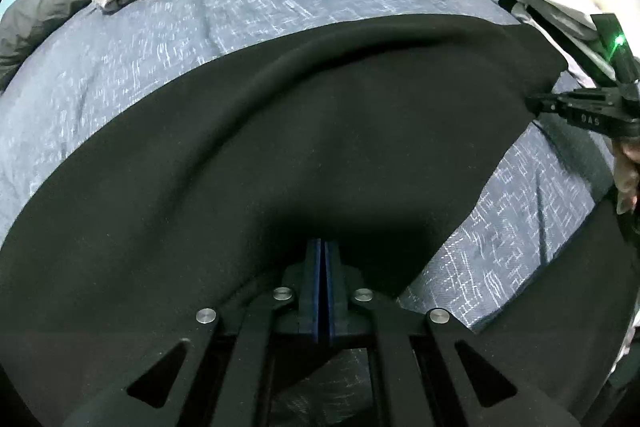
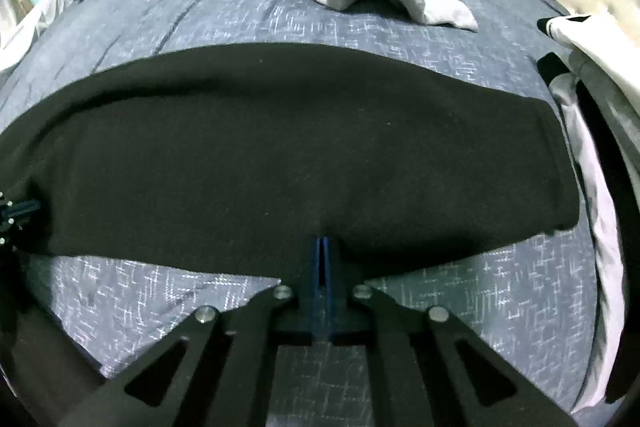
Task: Fold clothes
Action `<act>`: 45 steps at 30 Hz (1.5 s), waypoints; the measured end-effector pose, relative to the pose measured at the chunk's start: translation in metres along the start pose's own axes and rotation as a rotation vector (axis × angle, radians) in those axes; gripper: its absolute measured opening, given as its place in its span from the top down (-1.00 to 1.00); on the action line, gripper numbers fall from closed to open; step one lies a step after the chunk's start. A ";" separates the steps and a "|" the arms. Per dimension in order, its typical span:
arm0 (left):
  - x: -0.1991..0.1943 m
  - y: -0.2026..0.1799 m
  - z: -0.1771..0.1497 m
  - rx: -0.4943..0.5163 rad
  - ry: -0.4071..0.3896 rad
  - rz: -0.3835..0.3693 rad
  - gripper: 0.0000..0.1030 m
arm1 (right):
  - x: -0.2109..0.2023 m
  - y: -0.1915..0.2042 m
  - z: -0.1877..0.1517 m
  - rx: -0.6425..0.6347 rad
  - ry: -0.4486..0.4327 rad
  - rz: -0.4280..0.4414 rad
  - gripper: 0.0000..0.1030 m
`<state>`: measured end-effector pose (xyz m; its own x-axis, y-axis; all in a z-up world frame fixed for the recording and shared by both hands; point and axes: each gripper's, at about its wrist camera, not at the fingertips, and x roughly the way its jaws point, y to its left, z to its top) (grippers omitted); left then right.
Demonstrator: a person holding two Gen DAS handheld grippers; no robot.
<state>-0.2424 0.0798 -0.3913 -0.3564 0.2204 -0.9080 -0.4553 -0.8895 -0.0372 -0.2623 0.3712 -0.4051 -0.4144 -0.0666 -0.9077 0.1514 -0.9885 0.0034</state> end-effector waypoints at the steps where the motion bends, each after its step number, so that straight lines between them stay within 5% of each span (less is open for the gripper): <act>1: -0.002 0.001 0.001 -0.004 0.000 -0.011 0.98 | -0.003 -0.002 -0.001 -0.001 -0.005 0.006 0.98; 13: -0.041 0.006 -0.008 -0.019 -0.048 -0.118 0.99 | -0.039 -0.015 -0.006 -0.020 -0.051 0.075 0.99; 25: -0.020 0.012 -0.012 -0.059 0.013 -0.120 0.95 | -0.020 -0.015 -0.013 0.014 -0.009 0.107 0.93; 28: -0.034 0.023 -0.013 -0.071 -0.012 -0.103 0.95 | -0.035 -0.030 -0.009 0.043 -0.084 0.084 0.80; 31: -0.041 0.041 -0.013 -0.112 -0.025 -0.070 0.79 | -0.040 -0.055 -0.006 0.139 -0.104 0.039 0.28; 40: -0.018 0.071 -0.034 -0.154 0.088 -0.015 0.70 | -0.015 -0.090 -0.021 0.217 -0.009 -0.080 0.28; 45: -0.033 0.085 -0.040 -0.211 0.035 -0.008 0.70 | -0.028 -0.094 -0.022 0.230 -0.029 -0.123 0.28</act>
<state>-0.2366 -0.0192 -0.3814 -0.3231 0.2166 -0.9212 -0.2756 -0.9528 -0.1273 -0.2456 0.4692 -0.3888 -0.4431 0.0549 -0.8948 -0.1085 -0.9941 -0.0073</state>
